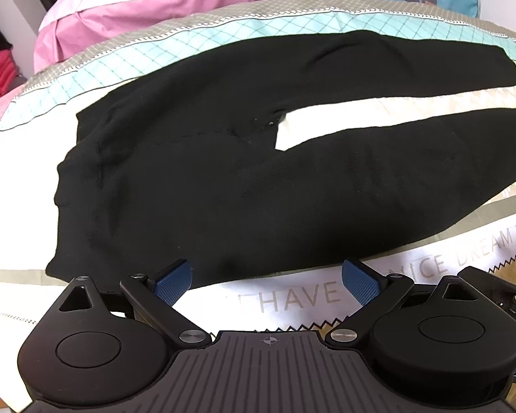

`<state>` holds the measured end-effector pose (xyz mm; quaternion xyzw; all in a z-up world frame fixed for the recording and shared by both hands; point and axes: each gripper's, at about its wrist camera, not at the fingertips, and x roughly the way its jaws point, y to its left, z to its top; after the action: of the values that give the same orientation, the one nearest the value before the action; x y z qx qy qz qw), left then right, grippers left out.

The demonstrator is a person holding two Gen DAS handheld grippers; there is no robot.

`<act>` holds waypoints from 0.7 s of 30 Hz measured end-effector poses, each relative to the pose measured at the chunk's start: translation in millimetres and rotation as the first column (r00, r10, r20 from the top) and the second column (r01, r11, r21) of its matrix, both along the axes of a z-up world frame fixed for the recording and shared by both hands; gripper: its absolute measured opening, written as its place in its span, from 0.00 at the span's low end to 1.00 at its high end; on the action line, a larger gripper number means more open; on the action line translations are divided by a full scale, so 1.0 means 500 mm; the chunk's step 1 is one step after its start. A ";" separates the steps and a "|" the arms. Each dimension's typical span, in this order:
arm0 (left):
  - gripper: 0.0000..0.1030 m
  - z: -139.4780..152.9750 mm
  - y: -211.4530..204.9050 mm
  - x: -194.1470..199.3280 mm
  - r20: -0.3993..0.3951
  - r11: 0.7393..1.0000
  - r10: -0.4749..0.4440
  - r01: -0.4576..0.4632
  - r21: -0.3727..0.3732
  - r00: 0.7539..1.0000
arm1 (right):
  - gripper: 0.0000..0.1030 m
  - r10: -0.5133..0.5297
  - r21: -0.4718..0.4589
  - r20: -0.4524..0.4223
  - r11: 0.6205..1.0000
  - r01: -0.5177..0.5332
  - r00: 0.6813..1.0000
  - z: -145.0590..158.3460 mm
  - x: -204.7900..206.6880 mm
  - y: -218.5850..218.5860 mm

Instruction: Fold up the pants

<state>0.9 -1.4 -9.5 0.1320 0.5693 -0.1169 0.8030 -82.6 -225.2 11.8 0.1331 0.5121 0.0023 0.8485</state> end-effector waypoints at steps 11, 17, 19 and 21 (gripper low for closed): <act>1.00 -0.003 -0.003 0.003 -0.006 1.000 0.009 -0.009 0.012 1.000 | 1.00 0.014 -0.004 0.005 1.000 -0.014 1.000 0.004 0.003 0.005; 1.00 -0.003 -0.002 0.001 -0.001 1.000 0.013 -0.013 0.018 1.000 | 1.00 0.008 0.008 -0.009 1.000 -0.008 1.000 -0.003 0.002 0.000; 1.00 -0.005 -0.002 0.001 -0.003 1.000 0.017 -0.017 0.020 1.000 | 1.00 0.010 0.010 -0.014 1.000 -0.010 1.000 -0.005 0.004 0.000; 1.00 -0.007 -0.002 0.003 -0.007 1.000 0.020 -0.020 0.021 1.000 | 1.00 0.016 0.009 -0.013 1.000 -0.016 1.000 -0.004 0.005 0.003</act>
<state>2.4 -2.5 -12.8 0.1343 0.5745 -0.1032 0.8008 -80.1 -223.9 9.7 0.1329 0.5185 0.0104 0.8446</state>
